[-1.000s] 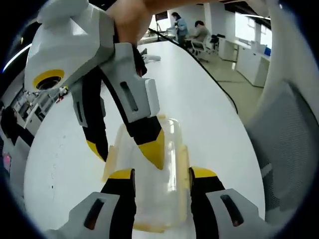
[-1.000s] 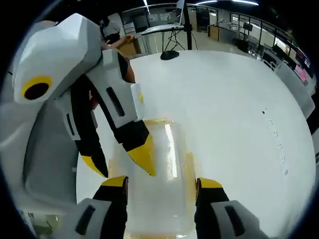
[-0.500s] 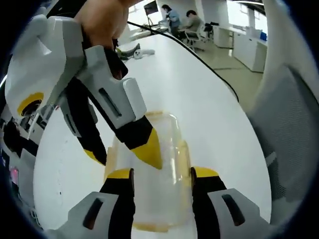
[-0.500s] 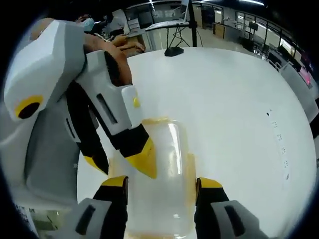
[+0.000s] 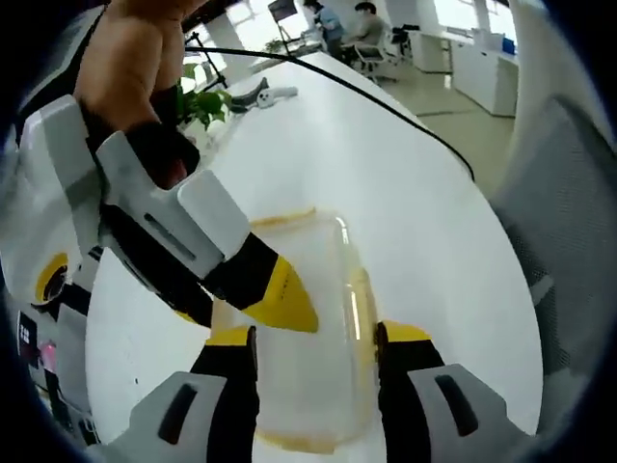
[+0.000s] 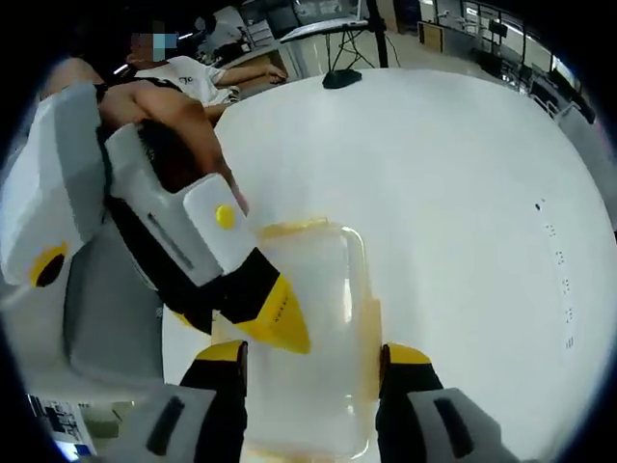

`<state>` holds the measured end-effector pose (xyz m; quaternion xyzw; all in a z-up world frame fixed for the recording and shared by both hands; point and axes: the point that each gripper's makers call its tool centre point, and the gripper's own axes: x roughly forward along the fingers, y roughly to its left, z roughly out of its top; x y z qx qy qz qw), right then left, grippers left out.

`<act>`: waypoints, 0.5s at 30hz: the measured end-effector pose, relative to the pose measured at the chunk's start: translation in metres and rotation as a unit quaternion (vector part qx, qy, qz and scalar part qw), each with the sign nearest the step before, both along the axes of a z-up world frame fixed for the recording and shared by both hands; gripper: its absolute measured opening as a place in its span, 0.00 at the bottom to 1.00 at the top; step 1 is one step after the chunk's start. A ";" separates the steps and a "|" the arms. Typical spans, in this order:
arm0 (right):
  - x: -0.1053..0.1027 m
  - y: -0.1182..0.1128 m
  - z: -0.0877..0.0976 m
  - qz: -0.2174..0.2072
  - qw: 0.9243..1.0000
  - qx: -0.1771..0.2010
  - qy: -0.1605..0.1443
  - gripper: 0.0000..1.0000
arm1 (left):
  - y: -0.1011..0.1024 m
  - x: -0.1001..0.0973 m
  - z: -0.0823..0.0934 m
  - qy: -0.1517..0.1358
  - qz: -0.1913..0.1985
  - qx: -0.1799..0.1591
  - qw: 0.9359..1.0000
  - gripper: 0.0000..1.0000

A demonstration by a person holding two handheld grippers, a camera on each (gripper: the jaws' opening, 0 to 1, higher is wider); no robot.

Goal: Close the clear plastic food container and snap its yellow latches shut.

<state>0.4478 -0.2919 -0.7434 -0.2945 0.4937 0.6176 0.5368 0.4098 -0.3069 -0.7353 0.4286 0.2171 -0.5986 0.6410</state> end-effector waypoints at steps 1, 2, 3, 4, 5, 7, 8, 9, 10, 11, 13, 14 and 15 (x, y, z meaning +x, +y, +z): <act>0.000 0.000 0.000 0.000 1.000 -0.001 0.002 0.52 | 0.001 0.001 0.001 0.005 0.003 0.000 1.000 0.46; 0.000 0.001 -0.001 0.001 1.000 -0.005 0.008 0.52 | 0.001 0.001 0.001 0.002 -0.001 0.002 1.000 0.46; -0.002 0.000 -0.001 0.003 1.000 -0.013 0.014 0.52 | 0.001 0.000 0.001 0.004 0.001 0.001 1.000 0.46; -0.002 0.001 -0.002 0.010 0.999 -0.026 0.017 0.52 | 0.001 0.000 0.001 0.004 -0.002 0.001 1.000 0.46; -0.003 0.001 -0.002 0.008 0.999 -0.036 0.020 0.52 | 0.002 0.000 0.001 0.005 -0.001 -0.001 1.000 0.46; -0.008 0.001 -0.002 0.023 0.998 -0.049 0.038 0.51 | 0.001 0.001 0.001 0.004 0.004 -0.001 1.000 0.45; -0.007 -0.001 -0.003 0.016 0.998 -0.053 0.039 0.51 | 0.002 -0.003 0.003 0.003 -0.001 -0.001 1.000 0.45; -0.007 -0.003 -0.003 0.005 0.997 -0.059 0.043 0.51 | 0.003 -0.005 0.004 -0.002 -0.010 -0.002 1.000 0.45; -0.007 -0.003 -0.003 0.017 0.998 -0.057 0.037 0.51 | 0.003 -0.005 0.003 -0.003 -0.009 -0.003 1.000 0.45; -0.008 -0.001 -0.003 0.022 0.998 -0.054 0.033 0.51 | 0.003 -0.004 0.004 0.003 -0.002 -0.008 1.000 0.45; -0.007 -0.002 -0.002 0.020 0.998 -0.049 0.031 0.51 | 0.002 -0.005 0.003 -0.001 -0.001 -0.006 1.000 0.45; -0.006 -0.003 -0.002 0.016 0.999 -0.042 0.031 0.51 | 0.002 -0.005 0.002 -0.002 -0.001 -0.004 1.000 0.45; -0.006 -0.002 -0.002 0.015 0.999 -0.033 0.029 0.51 | 0.001 -0.005 0.002 -0.004 -0.001 -0.001 1.000 0.45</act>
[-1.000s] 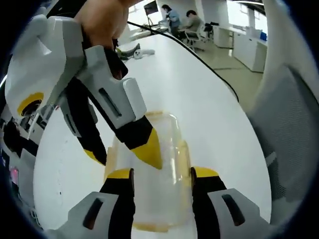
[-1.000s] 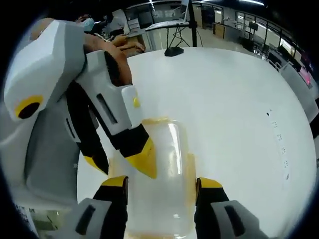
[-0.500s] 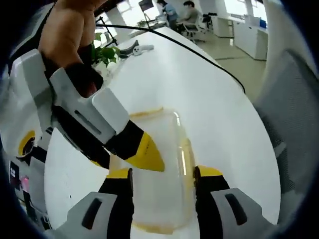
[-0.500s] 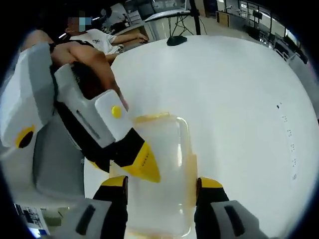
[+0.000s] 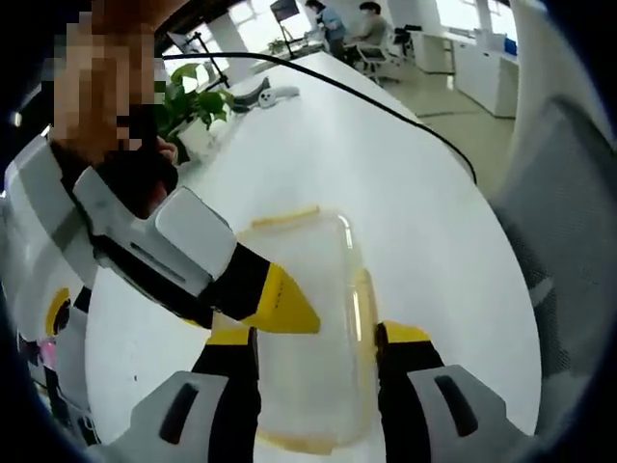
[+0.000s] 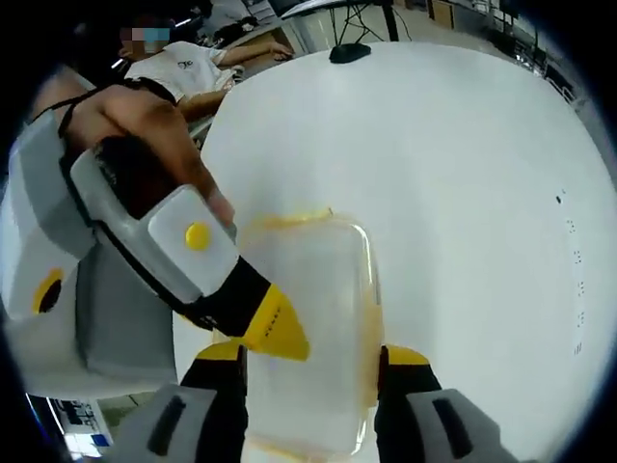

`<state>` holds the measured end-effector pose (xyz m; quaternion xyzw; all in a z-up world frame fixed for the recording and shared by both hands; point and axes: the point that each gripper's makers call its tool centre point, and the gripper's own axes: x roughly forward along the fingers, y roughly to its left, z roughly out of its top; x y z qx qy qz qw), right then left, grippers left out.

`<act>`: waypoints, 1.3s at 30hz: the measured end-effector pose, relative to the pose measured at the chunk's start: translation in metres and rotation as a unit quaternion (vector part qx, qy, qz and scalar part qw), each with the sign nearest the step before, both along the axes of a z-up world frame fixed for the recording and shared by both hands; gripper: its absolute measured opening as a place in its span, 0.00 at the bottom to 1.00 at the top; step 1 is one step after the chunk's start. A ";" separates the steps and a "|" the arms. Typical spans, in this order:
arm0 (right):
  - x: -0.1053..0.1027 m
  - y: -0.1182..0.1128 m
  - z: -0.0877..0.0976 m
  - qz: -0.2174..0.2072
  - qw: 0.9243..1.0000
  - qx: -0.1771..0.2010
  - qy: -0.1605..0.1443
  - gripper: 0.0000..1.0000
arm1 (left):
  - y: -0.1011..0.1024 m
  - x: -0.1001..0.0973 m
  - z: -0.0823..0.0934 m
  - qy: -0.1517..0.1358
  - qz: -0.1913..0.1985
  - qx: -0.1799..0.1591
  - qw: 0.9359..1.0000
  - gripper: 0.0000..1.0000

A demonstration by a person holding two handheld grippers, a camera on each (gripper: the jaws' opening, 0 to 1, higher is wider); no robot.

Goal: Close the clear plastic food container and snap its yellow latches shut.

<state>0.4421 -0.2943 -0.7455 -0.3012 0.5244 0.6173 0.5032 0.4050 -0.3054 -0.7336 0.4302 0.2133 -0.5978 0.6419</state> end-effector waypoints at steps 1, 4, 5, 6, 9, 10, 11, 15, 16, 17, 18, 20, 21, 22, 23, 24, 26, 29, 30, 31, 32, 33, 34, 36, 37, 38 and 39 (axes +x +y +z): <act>0.000 0.000 0.000 -0.001 1.000 0.003 -0.002 0.51 | 0.000 0.000 -0.001 -0.001 0.002 0.000 1.000 0.45; 0.000 -0.001 0.000 -0.007 1.000 0.007 -0.008 0.51 | 0.002 -0.002 0.001 -0.026 0.001 0.003 1.000 0.43; 0.001 0.001 0.000 -0.004 1.000 0.010 -0.012 0.51 | -0.004 -0.002 -0.007 -0.023 0.000 0.000 1.000 0.43; 0.000 0.002 0.000 -0.003 1.000 0.009 -0.014 0.51 | -0.004 -0.001 -0.008 -0.021 0.004 -0.005 1.000 0.43; 0.002 0.002 -0.001 -0.005 1.000 0.009 -0.012 0.51 | -0.006 0.002 -0.008 -0.020 -0.003 -0.005 1.000 0.44; 0.002 0.002 -0.001 -0.005 1.000 0.009 -0.012 0.51 | -0.005 0.004 -0.008 -0.019 -0.002 -0.004 1.000 0.44; 0.002 0.003 -0.001 -0.005 1.000 0.007 -0.012 0.52 | -0.004 0.004 -0.005 -0.027 0.000 -0.005 1.000 0.44; 0.002 0.003 0.000 -0.009 1.000 0.007 -0.013 0.52 | -0.003 0.003 -0.003 -0.023 0.003 -0.008 1.000 0.44; 0.002 0.003 0.000 -0.010 1.000 0.009 -0.014 0.52 | -0.003 0.003 -0.003 -0.023 0.002 -0.008 1.000 0.45; 0.003 0.003 0.000 -0.011 1.000 0.011 -0.015 0.52 | -0.003 0.003 -0.003 -0.023 0.002 -0.007 1.000 0.45; 0.002 0.003 0.001 -0.014 1.000 0.015 -0.017 0.52 | -0.003 0.003 -0.003 -0.024 0.002 -0.006 1.000 0.45; 0.003 0.003 0.002 -0.022 0.999 0.025 -0.021 0.53 | -0.003 0.002 -0.003 -0.024 0.001 -0.006 1.000 0.45; 0.003 0.003 0.003 -0.023 0.999 0.030 -0.024 0.53 | -0.003 0.003 -0.003 -0.023 0.001 -0.006 1.000 0.45; 0.000 0.002 0.004 -0.026 0.999 0.034 -0.026 0.53 | -0.004 0.001 -0.002 -0.016 0.003 -0.012 1.000 0.45; 0.000 0.002 0.004 -0.025 0.999 0.035 -0.026 0.53 | -0.005 0.000 -0.001 -0.011 0.007 -0.016 1.000 0.45; -0.002 0.001 0.004 -0.033 0.998 0.040 -0.030 0.53 | -0.006 -0.001 0.000 -0.009 0.008 -0.017 1.000 0.45; -0.001 0.001 0.005 -0.040 0.998 0.045 -0.034 0.53 | -0.006 -0.001 0.000 -0.006 0.013 -0.020 1.000 0.45; 0.000 0.004 0.008 -0.031 0.995 0.075 -0.061 0.52 | -0.006 -0.002 0.002 0.000 0.010 -0.018 1.000 0.44; -0.001 0.001 0.010 -0.021 0.994 0.079 -0.075 0.51 | -0.006 -0.003 0.005 0.010 0.011 -0.021 1.000 0.43; 0.000 0.000 0.011 -0.022 0.993 0.079 -0.084 0.51 | -0.006 -0.003 0.009 0.012 0.012 -0.025 1.000 0.43; 0.001 -0.002 0.014 -0.025 0.992 0.079 -0.090 0.53 | -0.010 -0.006 0.014 0.027 0.007 -0.041 0.999 0.45; 0.000 -0.003 0.015 -0.024 0.992 0.081 -0.095 0.55 | -0.009 -0.005 0.017 0.034 0.011 -0.045 0.998 0.49; -0.001 -0.006 0.017 -0.026 0.992 0.079 -0.094 0.57 | -0.008 -0.003 0.018 0.040 0.016 -0.047 0.998 0.52; -0.005 -0.009 0.022 -0.025 0.991 0.086 -0.097 0.56 | -0.004 0.001 0.021 0.049 0.022 -0.040 0.998 0.59; -0.008 -0.010 0.026 -0.026 0.991 0.089 -0.095 0.57 | 0.000 0.005 0.022 0.047 0.021 -0.034 0.998 0.60; -0.011 -0.012 0.027 -0.026 0.991 0.089 -0.096 0.59 | 0.002 0.007 0.025 0.046 0.021 -0.033 0.998 0.61; -0.011 -0.013 0.028 -0.022 0.990 0.090 -0.104 0.63 | 0.004 0.010 0.028 0.047 0.021 -0.033 0.998 0.61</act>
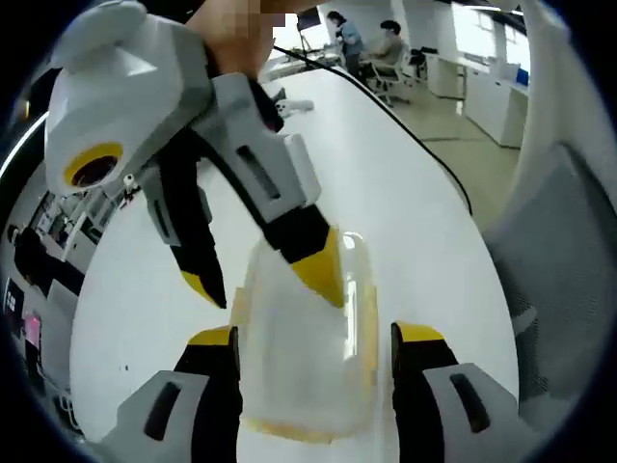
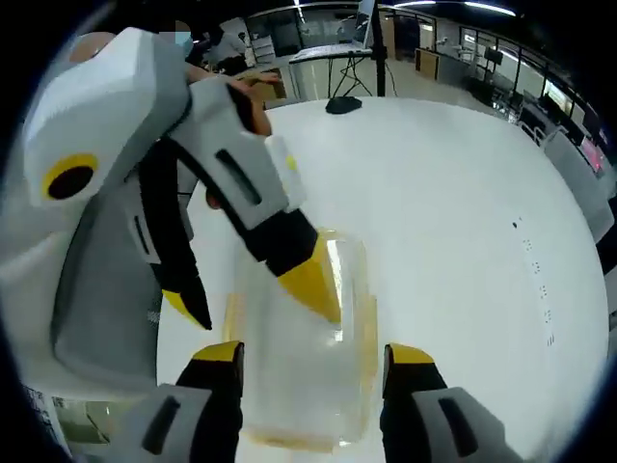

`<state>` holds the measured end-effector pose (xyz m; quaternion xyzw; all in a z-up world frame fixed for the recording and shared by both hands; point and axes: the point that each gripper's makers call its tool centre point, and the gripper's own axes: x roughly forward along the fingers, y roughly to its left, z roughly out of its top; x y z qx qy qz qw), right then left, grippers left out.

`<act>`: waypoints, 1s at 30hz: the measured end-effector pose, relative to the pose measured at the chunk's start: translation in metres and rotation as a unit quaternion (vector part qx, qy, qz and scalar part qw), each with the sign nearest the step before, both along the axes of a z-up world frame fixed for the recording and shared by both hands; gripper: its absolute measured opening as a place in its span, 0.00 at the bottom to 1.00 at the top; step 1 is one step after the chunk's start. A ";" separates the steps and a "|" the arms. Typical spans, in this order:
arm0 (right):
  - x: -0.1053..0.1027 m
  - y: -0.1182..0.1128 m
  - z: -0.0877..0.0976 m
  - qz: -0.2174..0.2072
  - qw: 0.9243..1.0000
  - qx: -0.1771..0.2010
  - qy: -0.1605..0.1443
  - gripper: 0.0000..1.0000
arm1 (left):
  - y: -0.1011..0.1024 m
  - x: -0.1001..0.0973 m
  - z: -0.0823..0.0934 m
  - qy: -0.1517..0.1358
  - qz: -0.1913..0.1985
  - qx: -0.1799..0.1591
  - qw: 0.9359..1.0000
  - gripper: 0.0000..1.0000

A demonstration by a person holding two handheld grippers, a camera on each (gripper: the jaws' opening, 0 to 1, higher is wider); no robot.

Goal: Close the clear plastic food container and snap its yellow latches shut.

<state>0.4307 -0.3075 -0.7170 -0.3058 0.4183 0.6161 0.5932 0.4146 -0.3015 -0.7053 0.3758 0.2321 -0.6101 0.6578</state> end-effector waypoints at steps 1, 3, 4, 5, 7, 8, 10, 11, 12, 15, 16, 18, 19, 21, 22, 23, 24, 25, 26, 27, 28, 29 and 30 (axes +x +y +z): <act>0.002 -0.002 0.001 0.002 1.000 0.002 -0.017 0.67 | 0.002 0.003 0.004 0.013 0.006 -0.005 1.000 0.63; -0.001 -0.007 0.002 0.002 1.000 -0.001 -0.023 0.71 | 0.006 0.002 0.006 0.042 0.009 -0.001 0.999 0.67; -0.003 -0.009 0.003 0.001 1.000 -0.001 -0.024 0.73 | 0.009 0.004 0.007 0.036 -0.006 0.005 0.999 0.68; -0.005 -0.011 0.003 -0.003 1.000 0.002 -0.023 0.75 | 0.012 0.005 0.007 0.033 -0.013 0.013 0.999 0.71; -0.009 -0.014 0.002 -0.010 1.000 -0.001 -0.016 0.76 | 0.018 0.010 0.006 0.036 -0.015 0.021 0.999 0.78; -0.011 -0.015 0.001 -0.010 1.000 -0.002 -0.016 0.75 | 0.020 0.011 0.004 0.043 -0.014 0.024 0.999 0.81; -0.013 -0.019 -0.002 -0.008 1.000 -0.005 -0.024 0.78 | 0.025 0.014 -0.001 0.054 -0.005 0.033 0.998 0.87; -0.014 -0.020 -0.002 -0.013 1.000 -0.004 -0.027 0.82 | 0.027 0.015 -0.004 0.057 -0.003 0.037 0.998 0.89; -0.013 -0.020 -0.002 -0.023 0.999 -0.002 -0.027 0.87 | 0.028 0.016 -0.006 0.060 -0.002 0.039 0.997 0.91; -0.011 -0.016 -0.001 -0.027 0.999 0.016 -0.044 0.99 | 0.032 0.013 -0.012 0.081 0.003 0.046 0.996 0.97; -0.012 -0.022 -0.002 -0.026 0.999 0.002 -0.046 0.99 | 0.033 0.011 -0.015 0.091 0.004 0.052 0.995 0.99; -0.011 -0.026 -0.007 -0.025 0.998 -0.007 -0.053 0.99 | 0.033 0.012 -0.021 0.089 0.000 0.061 0.994 0.99; -0.010 -0.028 -0.009 -0.025 0.998 -0.009 -0.055 0.99 | 0.035 0.012 -0.024 0.089 -0.004 0.067 0.994 0.99; -0.010 -0.031 -0.015 -0.031 0.998 -0.014 -0.053 0.99 | 0.039 0.016 -0.033 0.075 -0.014 0.089 0.993 0.97; -0.012 -0.032 -0.019 -0.028 0.998 -0.017 -0.054 0.99 | 0.039 0.015 -0.037 0.077 -0.016 0.092 0.993 0.94; -0.013 -0.032 -0.022 -0.024 0.998 -0.020 -0.056 0.99 | 0.039 0.015 -0.040 0.079 -0.018 0.095 0.992 0.93; -0.013 -0.032 -0.024 -0.022 0.998 -0.022 -0.059 0.99 | 0.038 0.015 -0.043 0.080 -0.020 0.097 0.992 0.92; -0.012 -0.032 -0.026 -0.019 0.997 -0.023 -0.065 0.99 | 0.038 0.014 -0.045 0.080 -0.023 0.099 0.992 0.91; -0.013 -0.032 -0.029 -0.015 0.997 -0.026 -0.067 0.99 | 0.037 0.013 -0.047 0.082 -0.023 0.100 0.991 0.90; -0.013 -0.032 -0.032 -0.016 0.997 -0.027 -0.066 0.98 | 0.036 0.013 -0.048 0.084 -0.022 0.099 0.991 0.88; -0.013 -0.033 -0.032 -0.016 0.997 -0.028 -0.065 0.95 | 0.036 0.013 -0.049 0.085 -0.021 0.099 0.991 0.87; -0.012 -0.033 -0.034 -0.016 0.997 -0.031 -0.066 0.93 | 0.035 0.012 -0.051 0.087 -0.020 0.102 0.991 0.85; -0.011 -0.033 -0.035 -0.015 0.997 -0.031 -0.069 0.93 | 0.035 0.012 -0.052 0.088 -0.020 0.104 0.991 0.85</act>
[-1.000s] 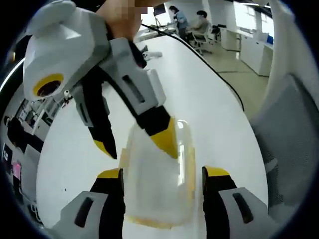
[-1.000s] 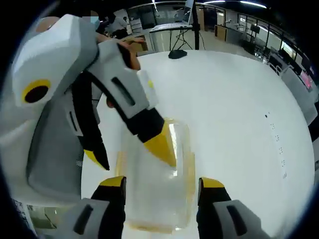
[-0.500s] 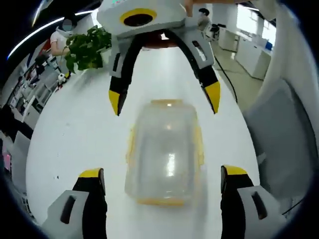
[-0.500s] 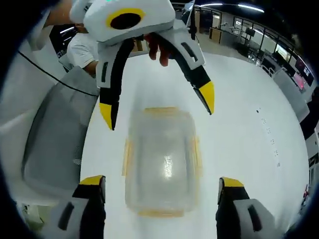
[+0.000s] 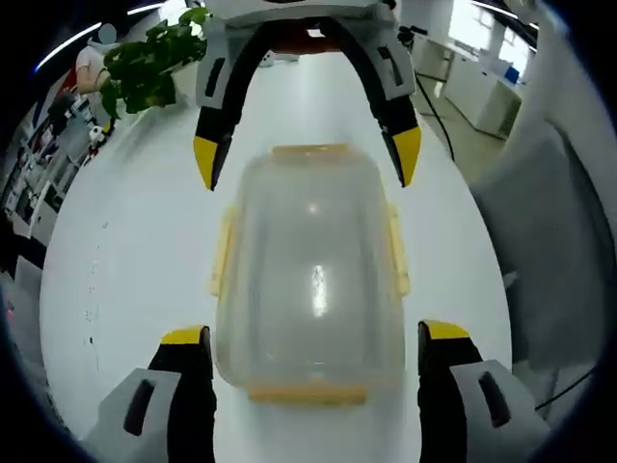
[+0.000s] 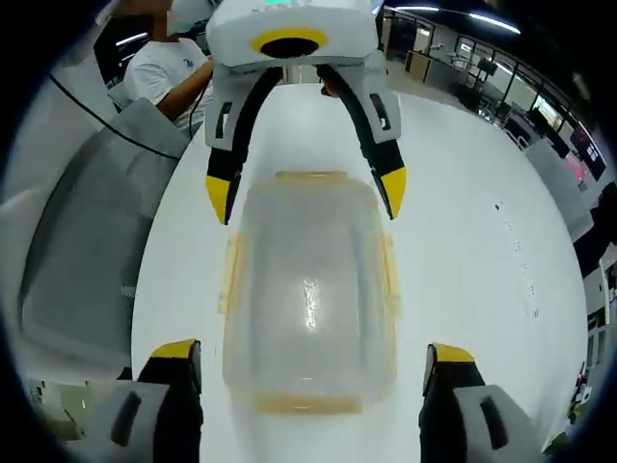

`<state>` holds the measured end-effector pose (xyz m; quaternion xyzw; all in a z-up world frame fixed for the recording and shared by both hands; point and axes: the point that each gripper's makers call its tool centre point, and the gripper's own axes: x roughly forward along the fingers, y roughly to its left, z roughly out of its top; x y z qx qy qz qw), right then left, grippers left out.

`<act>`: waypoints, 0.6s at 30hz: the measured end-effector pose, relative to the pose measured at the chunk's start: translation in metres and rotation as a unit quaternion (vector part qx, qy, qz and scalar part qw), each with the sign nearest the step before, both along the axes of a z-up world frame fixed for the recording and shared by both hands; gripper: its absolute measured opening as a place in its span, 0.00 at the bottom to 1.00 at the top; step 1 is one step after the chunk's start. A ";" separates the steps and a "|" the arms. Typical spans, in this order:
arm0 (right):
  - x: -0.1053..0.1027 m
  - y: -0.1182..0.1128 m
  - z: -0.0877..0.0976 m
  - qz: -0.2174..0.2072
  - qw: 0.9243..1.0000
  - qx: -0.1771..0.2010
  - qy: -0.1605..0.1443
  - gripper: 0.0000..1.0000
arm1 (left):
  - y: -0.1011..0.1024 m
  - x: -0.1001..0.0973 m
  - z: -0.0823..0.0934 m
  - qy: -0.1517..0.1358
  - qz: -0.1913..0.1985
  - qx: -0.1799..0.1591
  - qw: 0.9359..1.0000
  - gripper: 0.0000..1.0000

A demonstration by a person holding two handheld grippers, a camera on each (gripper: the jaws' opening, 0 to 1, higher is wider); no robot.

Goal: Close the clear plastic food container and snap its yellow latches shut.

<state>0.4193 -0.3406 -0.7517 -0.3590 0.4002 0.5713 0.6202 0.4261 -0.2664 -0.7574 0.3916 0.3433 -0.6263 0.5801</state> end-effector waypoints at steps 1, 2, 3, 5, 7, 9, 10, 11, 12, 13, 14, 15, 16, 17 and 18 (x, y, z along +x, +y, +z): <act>0.001 0.000 -0.001 -0.001 1.000 0.000 -0.001 0.92 | 0.000 0.000 0.000 -0.004 -0.002 -0.001 1.000 0.85; 0.001 0.001 -0.002 -0.001 1.000 0.001 0.002 0.91 | 0.000 0.001 -0.001 -0.006 -0.004 0.000 1.000 0.84; 0.000 0.001 -0.002 -0.002 1.000 -0.001 0.007 0.90 | 0.000 0.002 -0.001 -0.008 -0.005 0.000 1.000 0.83; -0.001 0.000 -0.007 0.002 1.000 -0.010 0.011 0.86 | 0.000 0.002 0.000 -0.010 -0.004 -0.002 1.000 0.80; -0.002 0.002 -0.008 0.008 1.000 -0.009 0.008 0.80 | -0.001 0.002 -0.002 -0.016 -0.005 0.000 1.000 0.81; -0.005 0.003 -0.009 0.015 1.000 -0.011 0.011 0.79 | 0.000 0.002 -0.002 -0.020 -0.006 0.001 1.000 0.80; -0.005 0.003 -0.008 0.014 1.000 -0.011 0.014 0.78 | 0.001 0.001 -0.002 -0.019 -0.006 0.001 1.000 0.80; -0.005 0.003 -0.008 0.015 1.000 -0.010 0.014 0.78 | 0.001 0.001 -0.001 -0.019 -0.006 0.000 1.000 0.80; -0.005 0.003 -0.008 0.015 1.000 -0.010 0.015 0.78 | 0.001 0.002 -0.001 -0.019 -0.006 -0.002 1.000 0.80; -0.005 0.003 -0.008 0.015 1.000 -0.011 0.015 0.78 | 0.001 0.002 -0.001 -0.019 -0.006 -0.003 1.000 0.80; -0.004 0.003 -0.008 0.016 1.000 -0.012 0.015 0.78 | 0.001 0.002 -0.001 -0.019 -0.005 -0.003 1.000 0.80; -0.004 0.004 -0.008 0.017 1.000 -0.012 0.015 0.78 | 0.002 0.002 -0.001 -0.019 -0.004 -0.002 1.000 0.80; -0.004 0.005 -0.008 0.017 1.000 -0.011 0.016 0.78 | 0.003 0.002 -0.001 -0.020 -0.005 -0.001 1.000 0.80; -0.004 0.008 -0.008 0.018 1.000 -0.011 0.017 0.78 | 0.005 0.002 -0.001 -0.019 -0.004 0.000 1.000 0.80; -0.005 0.010 -0.008 0.021 1.000 -0.012 0.017 0.78 | 0.008 0.001 -0.001 -0.018 -0.003 -0.001 1.000 0.80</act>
